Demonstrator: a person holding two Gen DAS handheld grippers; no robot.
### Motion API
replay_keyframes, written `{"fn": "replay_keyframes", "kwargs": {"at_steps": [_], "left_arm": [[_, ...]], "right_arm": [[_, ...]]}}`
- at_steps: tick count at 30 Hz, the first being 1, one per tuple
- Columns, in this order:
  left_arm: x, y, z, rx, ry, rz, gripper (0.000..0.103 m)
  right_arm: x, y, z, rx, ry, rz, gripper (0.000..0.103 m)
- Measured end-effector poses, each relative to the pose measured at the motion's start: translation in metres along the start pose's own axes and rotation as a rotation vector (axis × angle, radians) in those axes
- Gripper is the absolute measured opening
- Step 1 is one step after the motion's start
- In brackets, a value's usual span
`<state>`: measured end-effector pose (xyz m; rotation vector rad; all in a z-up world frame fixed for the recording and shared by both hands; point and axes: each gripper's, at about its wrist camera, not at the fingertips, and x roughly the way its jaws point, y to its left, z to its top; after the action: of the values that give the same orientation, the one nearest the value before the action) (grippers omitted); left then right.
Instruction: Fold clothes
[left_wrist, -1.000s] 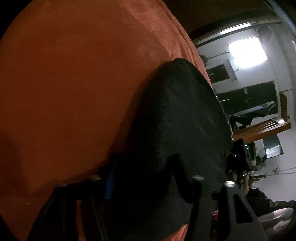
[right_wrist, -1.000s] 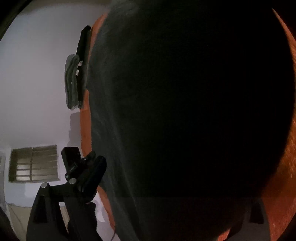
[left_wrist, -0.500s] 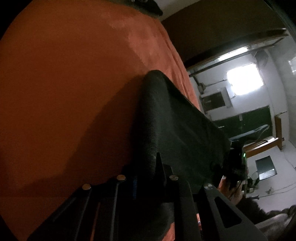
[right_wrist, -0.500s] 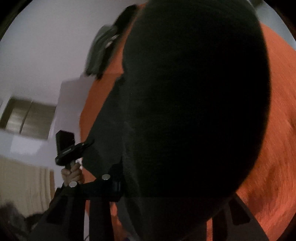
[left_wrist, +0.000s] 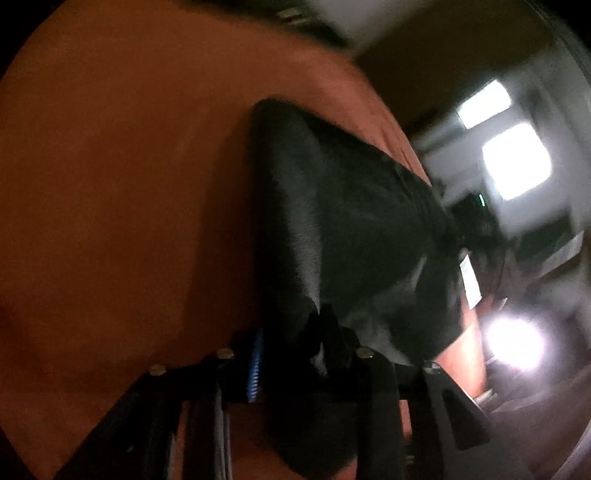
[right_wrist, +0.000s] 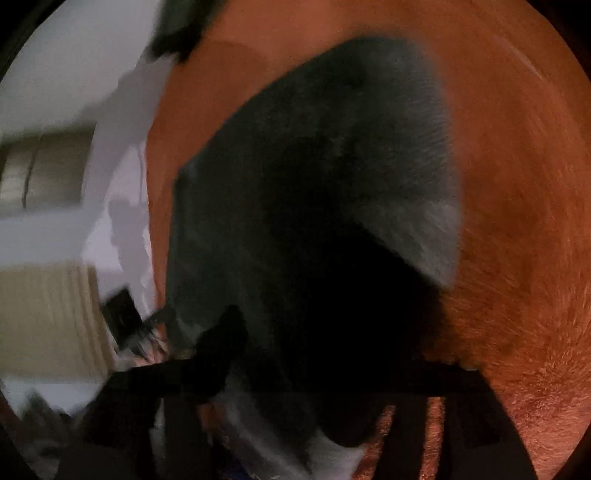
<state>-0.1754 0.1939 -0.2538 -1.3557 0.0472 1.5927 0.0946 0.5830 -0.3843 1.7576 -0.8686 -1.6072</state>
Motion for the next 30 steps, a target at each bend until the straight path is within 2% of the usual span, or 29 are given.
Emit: {"fn": "replay_keyframes", "kwargs": {"at_steps": [1,2,4,7,8,9,12,14,16,19,22,25,26,28,29,30], "left_arm": [[0.0,-0.004,0.002,0.053,-0.005,0.01,0.031],[0.001,-0.003,0.008,0.055,0.012,-0.015,0.033],[0.008,0.004,0.021,0.035,0.045,-0.058,0.035],[0.024,0.025,0.042,-0.05,0.103,-0.103,0.035],[0.026,0.03,0.046,-0.068,0.116,-0.108,0.034],[0.022,0.031,0.049,-0.062,0.109,-0.094,0.035],[0.002,0.037,0.057,-0.053,0.074,-0.072,0.036],[-0.004,0.05,0.06,-0.093,0.062,-0.119,0.04],[0.002,0.058,0.066,-0.135,0.067,-0.135,0.04],[0.026,0.062,0.08,-0.148,0.1,-0.104,0.04],[0.043,0.06,0.083,-0.132,0.152,-0.08,0.04],[0.06,0.047,0.081,-0.111,0.216,-0.096,0.041],[0.066,0.044,0.08,-0.11,0.227,-0.097,0.046],[0.076,0.039,0.08,-0.112,0.234,-0.099,0.047],[0.079,0.038,0.081,-0.114,0.231,-0.1,0.047],[0.079,0.037,0.081,-0.117,0.221,-0.095,0.044]], "right_arm": [[-0.001,-0.01,0.001,0.039,-0.008,0.053,0.068],[-0.004,-0.012,0.001,0.044,-0.025,0.076,0.069],[-0.008,-0.014,0.002,0.039,-0.054,0.108,0.079],[-0.004,0.002,0.002,-0.04,-0.072,0.063,0.09],[-0.001,0.007,0.001,-0.07,-0.073,0.043,0.09],[0.003,0.015,0.001,-0.094,-0.059,0.007,0.09],[0.002,0.015,-0.01,-0.057,0.0,-0.002,0.09],[-0.004,0.015,-0.015,-0.05,-0.01,0.005,0.09],[-0.012,0.002,-0.024,-0.052,-0.059,0.01,0.09],[-0.016,-0.008,-0.029,-0.027,-0.116,0.044,0.09],[-0.018,-0.007,-0.023,-0.017,-0.116,0.03,0.09],[-0.009,0.011,-0.015,0.005,-0.106,0.009,0.09],[-0.01,0.011,-0.012,0.013,-0.102,0.009,0.09],[-0.013,0.017,0.002,0.032,-0.101,0.016,0.09],[-0.013,0.02,0.003,0.024,-0.111,-0.001,0.088],[-0.013,0.023,0.005,0.015,-0.12,-0.019,0.074]]}}
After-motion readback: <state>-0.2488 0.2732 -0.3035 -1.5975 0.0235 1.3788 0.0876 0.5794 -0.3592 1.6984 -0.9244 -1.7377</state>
